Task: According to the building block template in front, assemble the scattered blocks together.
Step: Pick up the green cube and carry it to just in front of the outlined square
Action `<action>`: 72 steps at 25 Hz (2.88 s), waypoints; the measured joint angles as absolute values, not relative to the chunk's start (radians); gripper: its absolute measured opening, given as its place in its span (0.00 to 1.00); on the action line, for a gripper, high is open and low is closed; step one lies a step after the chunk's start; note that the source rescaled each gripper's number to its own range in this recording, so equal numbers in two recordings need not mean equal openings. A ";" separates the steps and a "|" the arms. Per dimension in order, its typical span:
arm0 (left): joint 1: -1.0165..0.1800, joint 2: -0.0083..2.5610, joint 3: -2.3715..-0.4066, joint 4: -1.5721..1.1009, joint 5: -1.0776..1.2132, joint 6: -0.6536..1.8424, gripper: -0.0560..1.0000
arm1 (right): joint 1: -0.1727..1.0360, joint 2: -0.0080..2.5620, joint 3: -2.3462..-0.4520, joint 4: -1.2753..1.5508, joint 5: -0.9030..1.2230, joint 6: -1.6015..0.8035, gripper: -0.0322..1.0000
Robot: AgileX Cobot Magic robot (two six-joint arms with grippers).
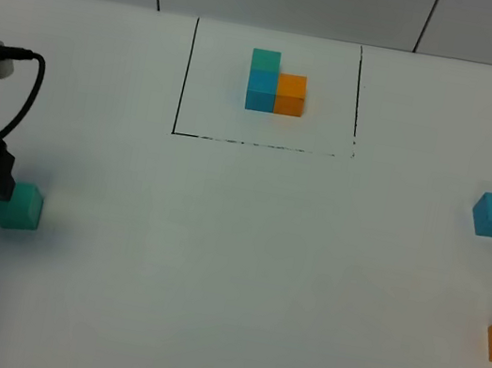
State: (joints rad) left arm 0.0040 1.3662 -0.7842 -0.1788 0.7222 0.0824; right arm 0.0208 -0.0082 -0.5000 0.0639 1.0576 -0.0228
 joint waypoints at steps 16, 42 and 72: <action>0.004 1.479 -0.784 -0.147 0.599 0.036 0.82 | 0.021 -0.008 -0.500 0.064 1.058 -0.023 0.78; -0.006 1.737 -0.834 -0.193 0.472 0.000 0.81 | 0.021 -0.008 -0.500 0.064 1.058 -0.016 0.78; -0.026 1.806 -0.835 -0.176 0.450 0.000 0.06 | 0.021 -0.008 -0.500 0.064 1.058 -0.012 0.78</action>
